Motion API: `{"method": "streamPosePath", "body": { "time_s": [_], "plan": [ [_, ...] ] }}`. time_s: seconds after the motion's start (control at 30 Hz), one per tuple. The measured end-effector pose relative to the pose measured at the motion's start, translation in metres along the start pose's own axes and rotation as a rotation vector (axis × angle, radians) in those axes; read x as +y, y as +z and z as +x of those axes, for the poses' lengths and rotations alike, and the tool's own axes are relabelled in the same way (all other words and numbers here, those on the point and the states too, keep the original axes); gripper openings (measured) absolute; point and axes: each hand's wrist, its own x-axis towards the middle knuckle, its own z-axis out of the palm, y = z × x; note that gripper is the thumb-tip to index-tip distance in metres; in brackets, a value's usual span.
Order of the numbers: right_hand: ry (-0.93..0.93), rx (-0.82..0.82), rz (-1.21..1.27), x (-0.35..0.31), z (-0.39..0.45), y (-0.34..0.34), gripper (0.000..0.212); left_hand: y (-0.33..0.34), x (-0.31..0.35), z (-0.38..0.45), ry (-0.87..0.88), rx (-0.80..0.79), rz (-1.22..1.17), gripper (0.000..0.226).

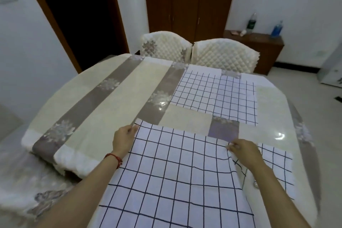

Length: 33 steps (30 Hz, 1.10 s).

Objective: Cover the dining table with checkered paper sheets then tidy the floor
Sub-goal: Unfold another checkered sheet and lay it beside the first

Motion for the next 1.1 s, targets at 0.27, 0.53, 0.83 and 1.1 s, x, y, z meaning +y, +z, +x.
{"method": "streamPosePath", "body": {
  "time_s": [0.27,0.53,0.83,1.1],
  "plan": [
    [0.117,0.025,-0.127,0.01,0.036,0.026,0.026,0.067,-0.023,0.057,0.045,-0.217,-0.028,0.048],
    [0.17,0.185,-0.241,0.023,0.068,0.045,0.032,0.104,-0.032,0.087,0.015,-0.239,-0.098,0.053],
    [0.579,0.482,0.197,0.043,-0.007,0.072,0.028,0.115,-0.056,0.105,-0.077,-0.244,-0.131,0.029],
    [0.82,0.463,-0.003,0.027,-0.042,0.105,0.05,0.122,-0.068,0.098,-0.185,-0.317,-0.24,0.018]
  ]
}}
